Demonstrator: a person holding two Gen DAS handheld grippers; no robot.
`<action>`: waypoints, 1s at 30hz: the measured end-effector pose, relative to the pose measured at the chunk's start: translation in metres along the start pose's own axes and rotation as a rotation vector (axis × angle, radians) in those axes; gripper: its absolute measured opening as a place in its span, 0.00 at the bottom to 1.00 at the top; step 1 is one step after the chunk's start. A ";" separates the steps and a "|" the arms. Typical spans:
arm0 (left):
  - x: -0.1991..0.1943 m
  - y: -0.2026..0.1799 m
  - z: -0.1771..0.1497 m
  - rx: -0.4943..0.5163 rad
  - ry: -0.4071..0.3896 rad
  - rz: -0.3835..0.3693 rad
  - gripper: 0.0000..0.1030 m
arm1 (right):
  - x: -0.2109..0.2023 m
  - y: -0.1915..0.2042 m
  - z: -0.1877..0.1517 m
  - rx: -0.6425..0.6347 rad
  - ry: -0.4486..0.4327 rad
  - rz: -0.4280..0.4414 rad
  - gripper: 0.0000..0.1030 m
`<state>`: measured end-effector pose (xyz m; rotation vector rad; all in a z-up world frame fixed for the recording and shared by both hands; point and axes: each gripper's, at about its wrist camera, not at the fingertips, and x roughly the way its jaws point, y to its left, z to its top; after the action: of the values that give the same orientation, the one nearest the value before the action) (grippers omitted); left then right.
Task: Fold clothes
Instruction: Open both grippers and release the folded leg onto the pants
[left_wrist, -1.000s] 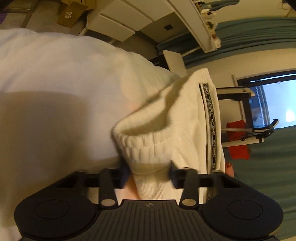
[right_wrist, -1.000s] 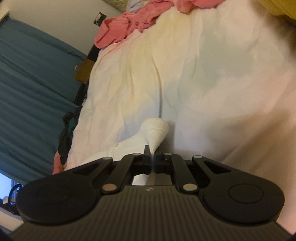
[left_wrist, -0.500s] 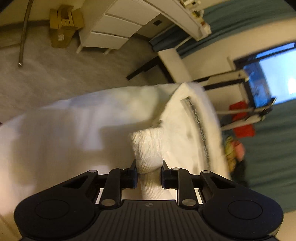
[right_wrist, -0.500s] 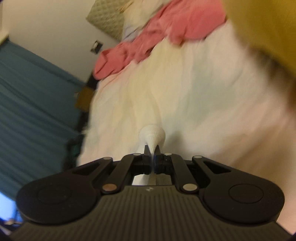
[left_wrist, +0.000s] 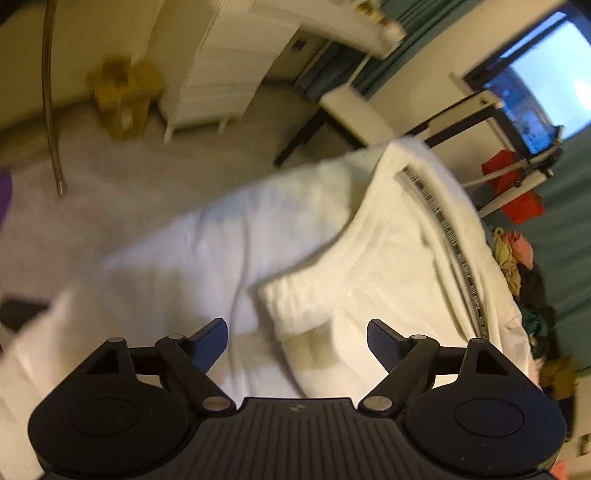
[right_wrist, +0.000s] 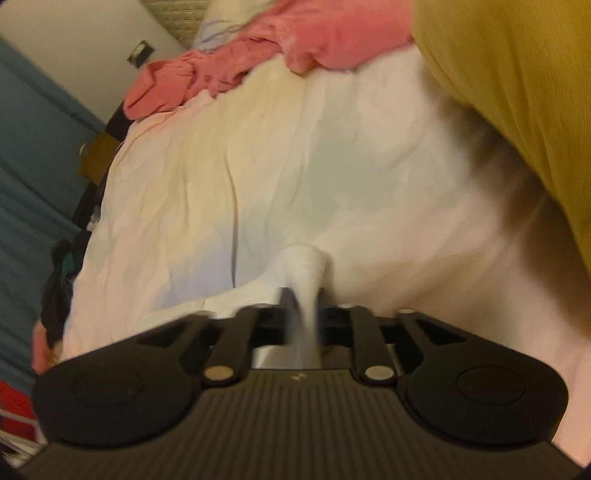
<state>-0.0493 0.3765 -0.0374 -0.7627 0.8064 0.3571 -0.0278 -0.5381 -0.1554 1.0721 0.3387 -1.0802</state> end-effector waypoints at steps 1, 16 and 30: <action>-0.009 -0.008 -0.002 0.031 -0.032 0.005 0.85 | -0.007 0.005 0.000 -0.022 -0.029 0.016 0.65; -0.015 -0.230 -0.104 0.510 -0.247 -0.159 0.95 | -0.097 0.116 -0.070 -0.562 0.075 0.619 0.70; 0.072 -0.302 -0.186 0.728 -0.287 -0.213 0.96 | -0.135 0.143 -0.132 -0.839 0.136 0.915 0.70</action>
<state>0.0695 0.0348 -0.0327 -0.1037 0.5171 -0.0322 0.0610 -0.3456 -0.0497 0.4231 0.3102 0.0007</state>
